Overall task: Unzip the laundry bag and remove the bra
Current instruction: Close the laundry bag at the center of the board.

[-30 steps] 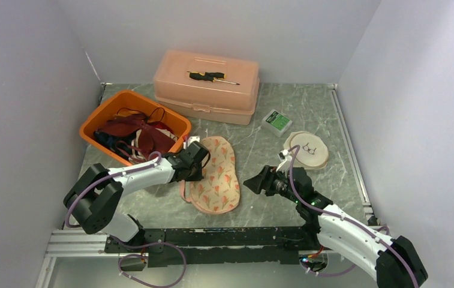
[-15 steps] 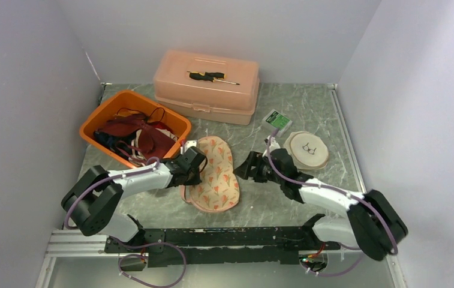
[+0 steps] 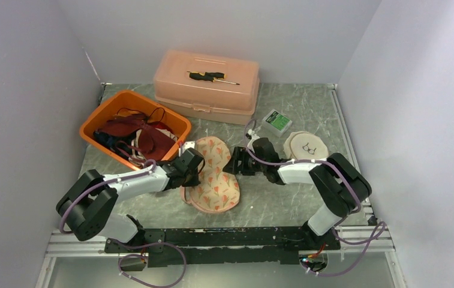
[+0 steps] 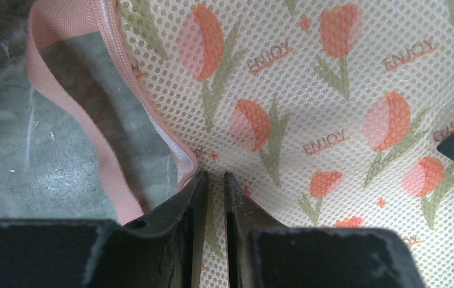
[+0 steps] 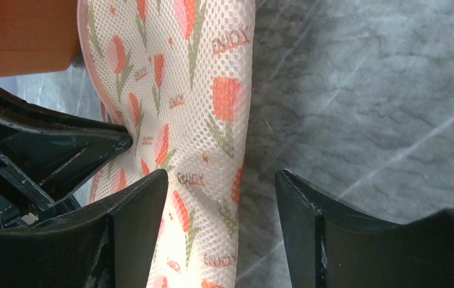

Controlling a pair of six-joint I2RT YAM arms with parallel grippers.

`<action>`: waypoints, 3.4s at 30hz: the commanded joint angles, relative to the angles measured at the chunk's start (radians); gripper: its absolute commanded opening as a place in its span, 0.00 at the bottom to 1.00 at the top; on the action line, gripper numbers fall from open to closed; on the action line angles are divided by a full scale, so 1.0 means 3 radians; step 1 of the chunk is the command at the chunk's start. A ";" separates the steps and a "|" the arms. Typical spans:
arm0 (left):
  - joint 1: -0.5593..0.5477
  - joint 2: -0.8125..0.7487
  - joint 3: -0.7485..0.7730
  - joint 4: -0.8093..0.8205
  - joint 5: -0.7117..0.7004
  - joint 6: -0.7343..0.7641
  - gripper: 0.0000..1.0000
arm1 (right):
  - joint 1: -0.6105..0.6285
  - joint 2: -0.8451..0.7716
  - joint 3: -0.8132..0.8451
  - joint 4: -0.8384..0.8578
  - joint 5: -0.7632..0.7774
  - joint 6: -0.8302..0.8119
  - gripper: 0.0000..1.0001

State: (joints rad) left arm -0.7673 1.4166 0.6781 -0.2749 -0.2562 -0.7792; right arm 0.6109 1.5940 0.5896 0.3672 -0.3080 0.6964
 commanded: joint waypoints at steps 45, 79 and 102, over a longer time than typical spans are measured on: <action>-0.0046 -0.1775 -0.0261 -0.0068 0.0063 -0.0361 0.38 | 0.0083 -0.1660 -0.1296 -0.0170 0.2494 0.2656 0.00; -0.0044 -0.1388 -0.0217 0.0329 0.0572 0.0129 0.39 | 0.0572 -0.2247 -0.0789 -0.1498 0.2394 0.1387 0.90; 0.0363 0.0979 0.0807 0.0307 0.0153 0.0187 0.27 | -0.0055 -0.2057 -0.0737 -0.0610 0.1545 0.0660 0.65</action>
State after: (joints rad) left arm -0.6659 1.6840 0.9024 -0.1539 -0.1333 -0.7200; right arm 0.6083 0.9394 0.2806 0.1001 0.1883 0.9661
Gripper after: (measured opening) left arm 0.270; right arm 0.670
